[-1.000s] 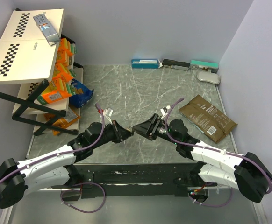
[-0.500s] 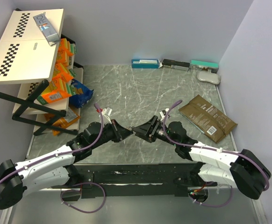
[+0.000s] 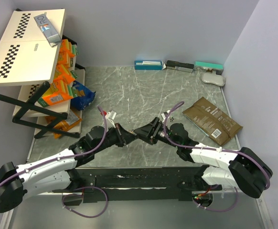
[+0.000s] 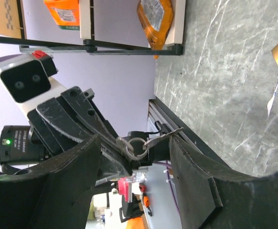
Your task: Unlock with the key
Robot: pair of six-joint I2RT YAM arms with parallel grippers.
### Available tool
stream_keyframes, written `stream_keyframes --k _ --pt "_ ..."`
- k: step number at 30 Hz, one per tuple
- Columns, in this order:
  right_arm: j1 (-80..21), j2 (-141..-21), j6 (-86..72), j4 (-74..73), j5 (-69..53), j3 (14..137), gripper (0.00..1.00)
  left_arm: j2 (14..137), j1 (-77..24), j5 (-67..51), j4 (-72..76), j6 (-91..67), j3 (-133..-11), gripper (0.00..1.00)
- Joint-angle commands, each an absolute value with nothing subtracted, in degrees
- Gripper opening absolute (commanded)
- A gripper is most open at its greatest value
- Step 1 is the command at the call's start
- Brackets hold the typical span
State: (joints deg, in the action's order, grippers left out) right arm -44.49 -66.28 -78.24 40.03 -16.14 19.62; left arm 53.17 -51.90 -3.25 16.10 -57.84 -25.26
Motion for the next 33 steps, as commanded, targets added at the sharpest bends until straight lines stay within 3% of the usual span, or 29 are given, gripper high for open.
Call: stream_keyframes --k 1,10,28,33 --pt "-44.9 -67.4 -80.2 45.9 -15.7 21.8 0.66 53.3 -52.7 -4.4 19.9 -57.6 -24.3 0.01" --pt "-44.9 -67.6 -79.9 45.6 -15.2 22.4 0.62 52.9 -53.3 -4.3 18.7 -57.2 -23.6 0.01" --pt "-45.0 -68.1 -79.4 44.6 -15.5 22.4 0.42 52.5 -53.8 -3.4 17.7 -57.0 -23.9 0.01" --pt "-44.9 -68.3 -79.6 45.5 -15.1 21.8 0.28 52.3 -53.9 -3.3 17.4 -56.9 -23.9 0.01"
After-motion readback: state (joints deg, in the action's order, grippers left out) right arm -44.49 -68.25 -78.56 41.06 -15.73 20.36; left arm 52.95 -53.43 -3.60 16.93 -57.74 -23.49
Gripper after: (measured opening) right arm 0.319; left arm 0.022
